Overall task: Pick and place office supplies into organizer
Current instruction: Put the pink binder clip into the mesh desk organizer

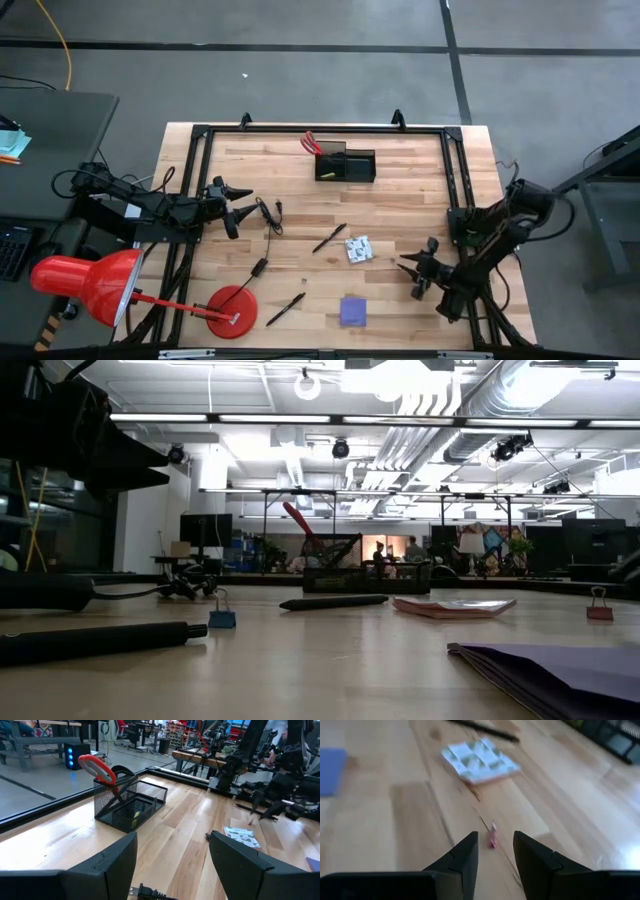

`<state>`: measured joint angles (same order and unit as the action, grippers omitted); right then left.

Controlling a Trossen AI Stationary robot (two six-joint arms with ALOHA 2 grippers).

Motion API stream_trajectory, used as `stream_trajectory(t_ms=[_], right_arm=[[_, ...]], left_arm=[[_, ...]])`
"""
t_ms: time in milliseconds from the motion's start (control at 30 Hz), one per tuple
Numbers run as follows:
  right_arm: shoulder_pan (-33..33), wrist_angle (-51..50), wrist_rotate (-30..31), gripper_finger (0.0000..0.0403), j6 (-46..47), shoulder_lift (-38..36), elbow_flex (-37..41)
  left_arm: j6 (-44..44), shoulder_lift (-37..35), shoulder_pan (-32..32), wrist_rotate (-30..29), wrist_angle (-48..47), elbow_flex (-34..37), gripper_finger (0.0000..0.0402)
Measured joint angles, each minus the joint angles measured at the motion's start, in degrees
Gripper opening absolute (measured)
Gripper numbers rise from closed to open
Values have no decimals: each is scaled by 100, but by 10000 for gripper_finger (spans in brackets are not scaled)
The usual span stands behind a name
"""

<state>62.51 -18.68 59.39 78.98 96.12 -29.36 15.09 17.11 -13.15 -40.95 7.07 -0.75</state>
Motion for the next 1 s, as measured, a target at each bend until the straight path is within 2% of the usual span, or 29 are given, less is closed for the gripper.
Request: stream_trajectory(t_ms=[300, 867, 1000], right_arm=[[-66, 263, -6, 116, 365, 606, -2], [-401, 626, 32, 116, 8, 631, -9], [-452, 648, 11, 104, 43, 633, -9]], left_arm=[[0, -1, 2, 0, 0, 0, 232], [0, 0, 1, 1, 0, 0, 232], [0, -1, 2, 0, 0, 0, 232]])
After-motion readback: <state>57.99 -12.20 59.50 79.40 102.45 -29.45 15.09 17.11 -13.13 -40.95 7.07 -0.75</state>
